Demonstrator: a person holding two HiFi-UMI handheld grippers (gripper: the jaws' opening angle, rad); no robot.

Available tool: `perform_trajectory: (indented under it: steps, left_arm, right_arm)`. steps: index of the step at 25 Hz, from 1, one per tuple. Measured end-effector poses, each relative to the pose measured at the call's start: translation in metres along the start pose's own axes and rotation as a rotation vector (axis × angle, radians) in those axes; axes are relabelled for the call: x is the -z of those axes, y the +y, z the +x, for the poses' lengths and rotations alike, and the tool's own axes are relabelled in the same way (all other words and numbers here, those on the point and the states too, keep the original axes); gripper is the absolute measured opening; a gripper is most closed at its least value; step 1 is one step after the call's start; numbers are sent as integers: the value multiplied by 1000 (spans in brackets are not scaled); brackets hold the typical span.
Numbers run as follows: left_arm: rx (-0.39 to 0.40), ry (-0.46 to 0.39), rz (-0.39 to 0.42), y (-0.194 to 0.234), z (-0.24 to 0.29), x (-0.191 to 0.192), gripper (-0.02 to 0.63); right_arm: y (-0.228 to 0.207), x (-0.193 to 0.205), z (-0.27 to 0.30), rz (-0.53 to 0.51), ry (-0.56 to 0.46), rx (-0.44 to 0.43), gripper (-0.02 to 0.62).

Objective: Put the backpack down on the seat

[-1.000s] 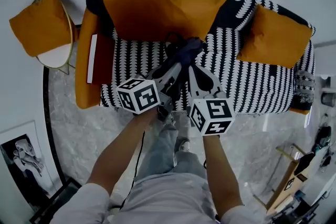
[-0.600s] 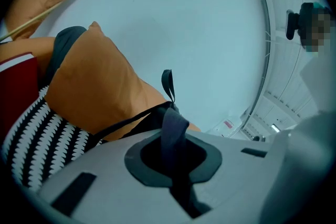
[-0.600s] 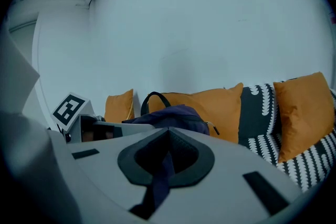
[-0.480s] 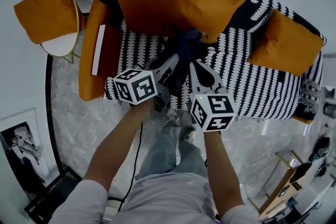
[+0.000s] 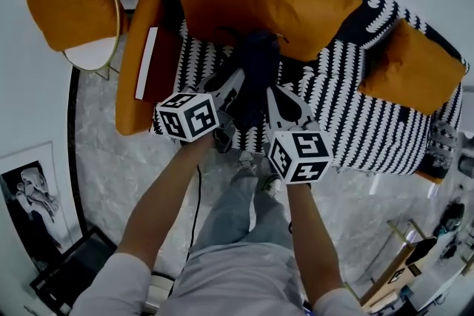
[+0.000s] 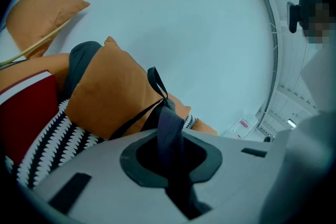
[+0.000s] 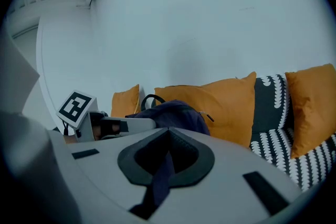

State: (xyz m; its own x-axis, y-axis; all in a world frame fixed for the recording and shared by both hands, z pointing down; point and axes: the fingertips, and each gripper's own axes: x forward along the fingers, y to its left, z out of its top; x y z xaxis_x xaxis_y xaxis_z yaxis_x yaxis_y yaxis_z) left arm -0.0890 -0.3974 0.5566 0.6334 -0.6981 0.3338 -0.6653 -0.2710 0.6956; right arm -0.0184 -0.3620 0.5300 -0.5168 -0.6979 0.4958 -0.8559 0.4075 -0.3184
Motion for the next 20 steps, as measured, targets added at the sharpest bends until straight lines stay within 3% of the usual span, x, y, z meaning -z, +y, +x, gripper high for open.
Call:
perform_trajectory:
  steps: [9,20]
  left_arm:
    - [-152,0,53,47,-22,-7,38]
    - [-355,8,60,116,-67,-3,81]
  right_arm:
    - [20,10,16,-8,32,-45,3]
    - [54,24,34,-47,80,-122,3]
